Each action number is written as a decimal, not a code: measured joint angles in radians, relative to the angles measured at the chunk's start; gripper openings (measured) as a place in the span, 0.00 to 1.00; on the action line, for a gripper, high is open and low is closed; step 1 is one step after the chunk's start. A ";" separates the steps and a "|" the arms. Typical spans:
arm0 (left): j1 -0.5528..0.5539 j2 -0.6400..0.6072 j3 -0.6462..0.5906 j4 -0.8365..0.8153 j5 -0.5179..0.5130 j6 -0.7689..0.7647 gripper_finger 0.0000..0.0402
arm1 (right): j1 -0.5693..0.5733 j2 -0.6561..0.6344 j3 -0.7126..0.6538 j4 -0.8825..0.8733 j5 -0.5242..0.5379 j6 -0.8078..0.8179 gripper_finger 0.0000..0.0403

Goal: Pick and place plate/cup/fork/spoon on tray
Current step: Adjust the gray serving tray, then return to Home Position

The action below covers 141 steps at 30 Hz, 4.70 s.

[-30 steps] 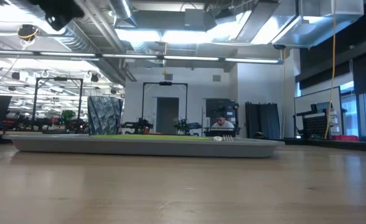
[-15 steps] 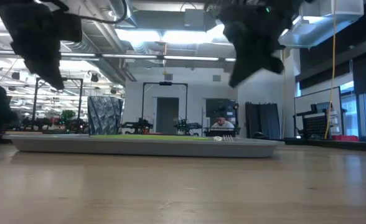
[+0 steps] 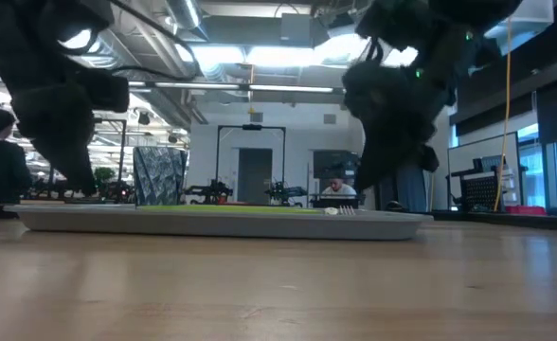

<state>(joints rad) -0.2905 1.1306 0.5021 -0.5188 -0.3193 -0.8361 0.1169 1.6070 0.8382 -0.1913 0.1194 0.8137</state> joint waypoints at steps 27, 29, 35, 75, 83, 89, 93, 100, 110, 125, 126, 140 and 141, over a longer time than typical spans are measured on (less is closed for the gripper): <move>-0.069 0.167 0.001 0.226 0.208 -0.001 0.00 | 0.101 0.102 0.003 -0.072 -0.174 0.112 0.00; -0.076 0.167 0.001 0.242 0.227 -0.007 0.00 | 0.114 0.101 0.003 -0.080 -0.172 0.126 0.00; -0.110 0.167 0.001 0.270 0.236 -0.046 0.00 | 0.144 0.101 0.003 -0.088 -0.190 0.133 0.00; -0.158 -0.606 0.090 0.120 -0.159 0.299 0.00 | 0.155 -0.640 0.100 -0.438 0.259 -0.232 0.00; -0.158 -0.846 0.090 0.007 -0.172 0.382 0.00 | 0.155 -0.907 -0.126 -0.424 0.301 -0.159 0.00; -0.158 -1.025 0.090 -0.032 -0.187 0.428 0.00 | 0.155 -1.110 -0.287 -0.263 0.319 -0.188 0.00; -0.158 -1.108 0.090 -0.050 -0.195 0.446 0.00 | 0.155 -1.227 -0.378 -0.150 0.318 -0.234 0.00; -0.157 -1.127 0.075 -0.041 -0.197 0.499 0.00 | 0.155 -1.375 -0.487 -0.047 0.315 -0.307 0.00; -0.157 -1.127 -0.060 0.173 -0.187 0.558 0.00 | 0.155 -1.531 -0.600 0.059 0.289 -0.363 0.00; -0.157 -1.128 -0.404 0.776 -0.095 0.655 0.00 | 0.155 -1.605 -0.772 0.306 0.191 -0.404 0.00; -0.157 -1.128 -0.424 0.806 -0.089 0.656 0.00 | 0.155 -1.606 -0.777 0.312 0.184 -0.404 0.00; -0.157 -1.125 -0.495 0.861 -0.048 0.715 0.00 | 0.155 -1.605 -0.832 0.368 0.081 -0.534 0.00; -0.157 -1.125 -0.495 0.837 -0.048 0.715 0.00 | 0.155 -1.605 -0.832 0.360 0.070 -0.562 0.00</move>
<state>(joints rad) -0.4473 0.0055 0.0074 0.3178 -0.3676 -0.1211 0.2722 0.0021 0.0063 0.1686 0.1890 0.2522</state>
